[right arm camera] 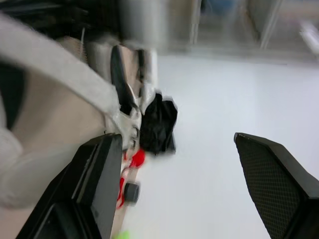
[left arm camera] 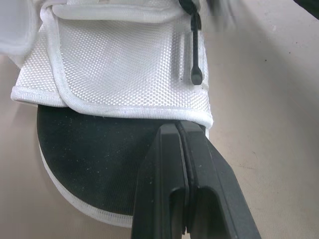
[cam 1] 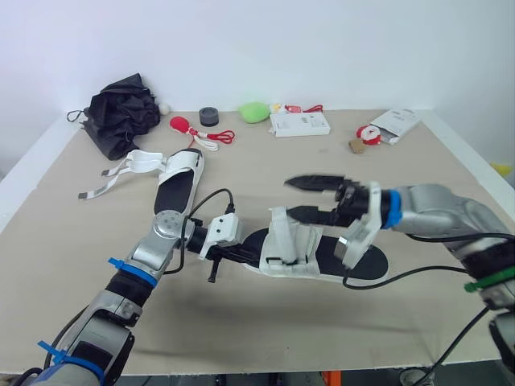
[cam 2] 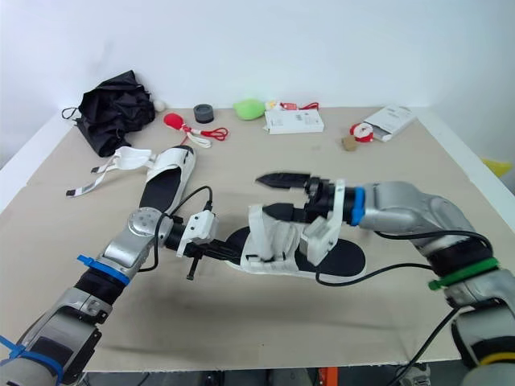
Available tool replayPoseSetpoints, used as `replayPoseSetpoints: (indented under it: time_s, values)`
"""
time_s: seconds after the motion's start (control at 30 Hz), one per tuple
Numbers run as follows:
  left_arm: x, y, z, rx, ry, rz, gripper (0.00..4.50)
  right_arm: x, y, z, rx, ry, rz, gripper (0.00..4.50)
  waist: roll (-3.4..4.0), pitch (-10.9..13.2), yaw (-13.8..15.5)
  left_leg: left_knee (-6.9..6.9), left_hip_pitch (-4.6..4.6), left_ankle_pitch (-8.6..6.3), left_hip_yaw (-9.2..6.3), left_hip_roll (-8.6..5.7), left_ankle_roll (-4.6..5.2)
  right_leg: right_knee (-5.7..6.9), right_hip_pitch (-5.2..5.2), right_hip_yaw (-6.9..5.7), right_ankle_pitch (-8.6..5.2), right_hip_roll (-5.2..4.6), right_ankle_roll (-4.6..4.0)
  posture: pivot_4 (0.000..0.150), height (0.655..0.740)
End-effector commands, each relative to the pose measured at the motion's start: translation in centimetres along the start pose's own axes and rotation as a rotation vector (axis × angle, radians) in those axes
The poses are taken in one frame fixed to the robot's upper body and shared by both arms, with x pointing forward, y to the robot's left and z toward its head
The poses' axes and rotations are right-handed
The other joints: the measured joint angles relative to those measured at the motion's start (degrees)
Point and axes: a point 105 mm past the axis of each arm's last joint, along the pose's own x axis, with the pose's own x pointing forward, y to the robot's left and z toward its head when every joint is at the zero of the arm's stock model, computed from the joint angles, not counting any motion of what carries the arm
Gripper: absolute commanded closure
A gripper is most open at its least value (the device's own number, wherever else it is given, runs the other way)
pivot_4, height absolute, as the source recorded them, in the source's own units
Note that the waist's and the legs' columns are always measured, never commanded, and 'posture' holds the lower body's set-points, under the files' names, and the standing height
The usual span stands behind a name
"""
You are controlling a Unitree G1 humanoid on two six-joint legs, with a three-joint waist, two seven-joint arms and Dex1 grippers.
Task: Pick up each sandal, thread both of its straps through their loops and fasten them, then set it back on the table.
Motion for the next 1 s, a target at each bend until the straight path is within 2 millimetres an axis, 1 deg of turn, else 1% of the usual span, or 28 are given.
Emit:
replayPoseSetpoints:
  time_s: [0.03, 0.13, 0.2, 0.3, 0.33, 0.4, 0.43, 0.5, 0.57, 0.6, 0.63, 0.7, 0.77, 0.83, 0.9, 1.0]
  values:
    - [1.2, -2.3, -3.7, -0.109, 0.116, -0.092, 4.50, -0.9, -3.5, 0.2, 0.359, 0.073, -0.133, 0.62, -0.01, 0.0, 0.1, 0.00, 0.00, -0.01, -0.02, 0.01, -0.01, -0.01, 0.02, -0.02, 0.02, -0.02, -0.04, 0.150, 0.7400]
    - [1.2, -2.4, -3.7, -0.109, 0.116, -0.094, 4.50, -1.3, -3.8, 1.3, 0.622, 0.084, -0.179, 0.62, -0.01, 0.0, 0.1, 0.00, -0.01, -0.03, -0.05, 0.02, -0.03, -0.02, 0.03, -0.08, 0.00, -0.08, -0.08, 0.150, 0.7400]
    - [1.1, -2.4, -3.7, -0.109, 0.116, -0.095, 4.50, -1.6, -3.6, 1.6, 0.755, 0.107, -0.211, 0.62, -0.02, 0.0, 0.1, 0.00, -0.02, -0.03, -0.10, 0.03, -0.03, -0.04, 0.02, -0.17, -0.04, -0.10, -0.05, 0.150, 0.7400]
    - [1.2, -2.4, -3.7, -0.110, 0.114, -0.088, 4.50, -2.1, -1.9, 2.3, 1.026, 0.136, -0.217, 0.62, -0.09, 0.0, 0.2, -0.01, -0.03, -0.05, -0.10, 0.04, -0.06, -0.07, 0.02, -0.24, -0.11, -0.15, 0.04, 0.150, 0.7400]
    - [1.2, -2.4, -3.7, -0.111, 0.113, -0.087, 4.50, -2.3, -1.3, 2.8, 1.208, 0.126, -0.228, 0.62, -0.12, 0.0, 0.2, -0.02, -0.08, -0.05, -0.16, 0.04, -0.06, -0.09, 0.03, -0.30, -0.13, -0.16, 0.03, 0.150, 0.7400]
    - [1.2, -2.6, -3.7, -0.112, 0.112, -0.087, 4.50, -2.4, -0.1, 4.4, 1.459, 0.096, -0.183, 0.62, -0.12, 0.0, 0.2, -0.04, -0.09, -0.08, -0.18, 0.05, -0.09, -0.12, 0.03, -0.33, -0.13, -0.18, -0.03, 0.150, 0.7400]
    - [1.2, -2.6, -3.7, -0.113, 0.113, -0.088, 4.50, -2.5, 0.9, 5.2, 1.596, 0.103, -0.134, 0.62, -0.12, 0.0, 0.2, -0.05, -0.09, -0.11, -0.18, 0.05, -0.09, -0.12, 0.02, -0.36, -0.13, -0.21, -0.06, 0.150, 0.7400]
    - [1.1, -2.8, -3.8, -0.115, 0.113, -0.088, 4.50, -2.6, 2.5, 6.5, 1.786, 0.139, -0.043, 0.62, -0.12, 0.0, 0.1, -0.05, -0.10, -0.14, -0.17, 0.05, -0.08, -0.12, 0.03, -0.41, -0.15, -0.25, -0.08, 0.150, 0.7400]
    - [1.1, -2.8, -3.8, -0.117, 0.113, -0.088, 4.50, -2.6, 3.1, 7.2, 1.886, 0.149, -0.011, 0.62, -0.25, 0.0, 0.1, -0.05, -0.09, -0.14, -0.20, 0.05, -0.08, -0.16, 0.05, -0.49, -0.17, -0.27, -0.04, 0.150, 0.7400]
    - [1.1, -2.9, -3.8, -0.117, 0.114, -0.089, 4.50, -2.4, 4.2, 7.6, 1.952, 0.178, 0.011, 0.62, -0.25, 0.0, 0.1, -0.05, -0.10, -0.14, -0.22, 0.07, -0.08, -0.22, 0.05, -0.54, -0.28, -0.27, 0.16, 0.150, 0.7400]
    - [1.1, -2.9, -3.7, -0.116, 0.115, -0.090, 4.50, -2.2, 4.9, 8.0, 1.996, 0.203, 0.027, 0.62, -0.25, 0.0, 0.1, -0.05, -0.11, -0.14, -0.22, 0.07, -0.08, -0.22, 0.05, -0.55, -0.28, -0.27, 0.18, 0.150, 0.7400]
    - [1.2, -3.0, -3.6, -0.113, 0.115, -0.094, 4.50, -1.8, 7.0, 8.9, 2.047, 0.280, 0.104, 0.62, -0.30, -0.1, 0.1, -0.05, -0.14, -0.15, -0.25, 0.07, -0.08, -0.27, 0.05, -0.58, -0.30, -0.27, 0.21, 0.150, 0.7400]
    - [1.3, -3.0, -3.5, -0.110, 0.114, -0.095, 4.50, -1.4, 8.3, 10.2, 2.112, 0.308, 0.182, 0.62, -0.29, -0.1, 0.1, -0.09, -0.22, -0.16, -0.27, 0.07, -0.09, -0.31, 0.00, -0.61, -0.32, -0.28, 0.22, 0.150, 0.7400]
    - [1.2, -3.0, -3.4, -0.110, 0.114, -0.094, 4.50, -1.2, 9.2, 11.0, 2.156, 0.334, 0.234, 0.62, -0.29, -0.1, 0.1, -0.09, -0.26, -0.22, -0.27, 0.06, -0.07, -0.34, 0.01, -0.63, -0.36, -0.27, 0.27, 0.150, 0.7400]
    - [1.1, -3.1, -3.4, -0.111, 0.116, -0.093, 4.50, -1.0, 10.0, 11.2, 2.175, 0.369, 0.263, 0.62, -0.30, -0.1, 0.1, -0.09, -0.28, -0.28, -0.28, 0.06, -0.06, -0.40, 0.01, -0.64, -0.34, -0.27, 0.32, 0.150, 0.7400]
    - [1.0, -3.2, -3.4, -0.114, 0.119, -0.092, 4.50, -0.6, 10.5, 10.8, 2.243, 0.395, 0.266, 0.62, -0.32, -0.1, 0.1, -0.09, -0.30, -0.34, -0.28, 0.06, -0.03, -0.49, 0.03, -0.67, -0.32, -0.26, 0.38, 0.150, 0.7400]
